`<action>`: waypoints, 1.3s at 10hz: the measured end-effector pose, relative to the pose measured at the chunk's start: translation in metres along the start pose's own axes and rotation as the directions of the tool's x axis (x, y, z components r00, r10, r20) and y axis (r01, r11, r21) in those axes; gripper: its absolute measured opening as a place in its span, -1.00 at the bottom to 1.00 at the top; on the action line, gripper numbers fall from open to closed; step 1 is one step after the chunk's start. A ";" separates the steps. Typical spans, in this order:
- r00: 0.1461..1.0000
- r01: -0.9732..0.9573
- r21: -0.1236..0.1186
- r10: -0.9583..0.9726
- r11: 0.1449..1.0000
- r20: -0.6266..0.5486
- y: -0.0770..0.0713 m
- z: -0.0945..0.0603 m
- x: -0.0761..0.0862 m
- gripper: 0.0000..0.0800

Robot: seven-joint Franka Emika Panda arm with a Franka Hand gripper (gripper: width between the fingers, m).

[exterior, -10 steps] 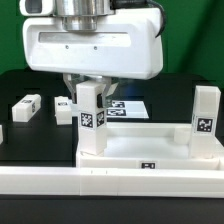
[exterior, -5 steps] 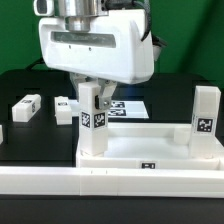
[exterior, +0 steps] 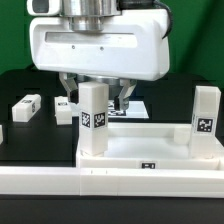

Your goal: Assemble desk

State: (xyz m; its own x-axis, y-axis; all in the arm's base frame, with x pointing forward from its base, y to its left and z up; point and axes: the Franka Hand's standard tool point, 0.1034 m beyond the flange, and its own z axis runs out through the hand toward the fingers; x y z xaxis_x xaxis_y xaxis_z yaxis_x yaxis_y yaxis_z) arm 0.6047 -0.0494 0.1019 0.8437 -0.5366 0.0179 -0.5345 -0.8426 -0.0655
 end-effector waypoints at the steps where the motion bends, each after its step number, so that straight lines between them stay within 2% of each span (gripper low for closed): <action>1: 0.994 0.113 0.000 -0.113 0.994 0.000 0.000 0.000 0.000 0.62; 3: 0.951 0.308 0.000 -0.308 0.951 -0.002 -0.001 0.000 0.001 0.62; 6: 0.818 0.575 -0.001 -0.575 0.818 -0.001 -0.001 0.000 0.001 0.62; 10: 0.620 0.784 -0.017 -0.784 0.620 0.011 0.000 0.001 0.000 0.62; 12: 0.547 0.837 -0.018 -0.837 0.547 0.014 0.002 0.001 0.001 0.56; 13: 0.548 0.837 -0.018 -0.837 0.547 0.014 0.002 0.001 0.001 0.56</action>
Offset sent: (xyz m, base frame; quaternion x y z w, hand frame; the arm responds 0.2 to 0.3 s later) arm 0.0036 0.0105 0.0012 -0.0010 -0.0083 -0.2879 0.9576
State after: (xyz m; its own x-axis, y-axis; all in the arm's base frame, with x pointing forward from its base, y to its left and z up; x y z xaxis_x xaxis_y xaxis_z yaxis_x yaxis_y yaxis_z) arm 0.6049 -0.0515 0.1010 0.9100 0.4116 0.0506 0.4123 -0.9111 -0.0026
